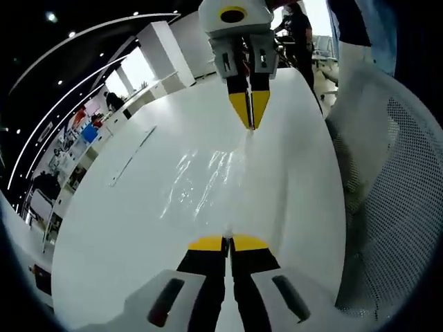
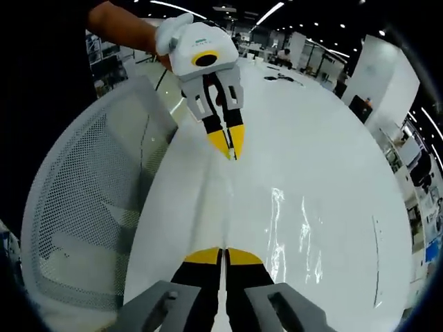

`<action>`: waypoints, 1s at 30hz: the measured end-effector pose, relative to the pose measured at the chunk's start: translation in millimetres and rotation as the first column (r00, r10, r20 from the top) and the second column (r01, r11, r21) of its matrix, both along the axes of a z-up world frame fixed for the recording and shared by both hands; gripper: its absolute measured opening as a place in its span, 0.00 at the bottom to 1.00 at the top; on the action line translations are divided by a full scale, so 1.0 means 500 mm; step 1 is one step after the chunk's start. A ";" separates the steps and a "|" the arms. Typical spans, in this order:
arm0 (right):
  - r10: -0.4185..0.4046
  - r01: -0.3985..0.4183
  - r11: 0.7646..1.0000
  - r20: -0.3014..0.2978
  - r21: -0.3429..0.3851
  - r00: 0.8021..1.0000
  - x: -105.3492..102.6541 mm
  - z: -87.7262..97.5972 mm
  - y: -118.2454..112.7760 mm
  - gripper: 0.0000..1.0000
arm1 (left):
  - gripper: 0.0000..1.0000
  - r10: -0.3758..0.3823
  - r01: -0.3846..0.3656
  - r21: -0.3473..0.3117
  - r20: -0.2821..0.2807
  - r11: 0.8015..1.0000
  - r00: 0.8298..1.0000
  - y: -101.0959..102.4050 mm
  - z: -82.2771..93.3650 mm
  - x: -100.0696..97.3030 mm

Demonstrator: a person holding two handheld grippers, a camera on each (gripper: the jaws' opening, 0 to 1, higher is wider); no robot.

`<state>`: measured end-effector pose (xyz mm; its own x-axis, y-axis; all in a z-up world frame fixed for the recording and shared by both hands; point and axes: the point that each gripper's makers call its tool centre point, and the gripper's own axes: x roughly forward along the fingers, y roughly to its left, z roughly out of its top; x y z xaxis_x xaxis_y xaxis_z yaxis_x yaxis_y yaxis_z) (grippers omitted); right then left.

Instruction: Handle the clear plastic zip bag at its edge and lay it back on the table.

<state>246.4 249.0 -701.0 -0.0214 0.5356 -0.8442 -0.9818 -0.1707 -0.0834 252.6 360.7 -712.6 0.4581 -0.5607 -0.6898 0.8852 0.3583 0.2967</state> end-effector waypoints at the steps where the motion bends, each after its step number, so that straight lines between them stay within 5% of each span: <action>1: 0.001 -0.001 1.000 0.003 0.000 1.000 0.000 0.000 -0.001 0.00 | 0.00 -0.002 0.002 -0.001 0.000 1.000 1.000 -0.001 0.001 0.000; 30: -0.067 0.067 0.992 -0.001 0.109 0.998 -0.017 0.014 0.091 0.09 | 0.00 -0.021 0.021 -0.006 -0.020 1.000 1.000 -0.023 0.014 -0.006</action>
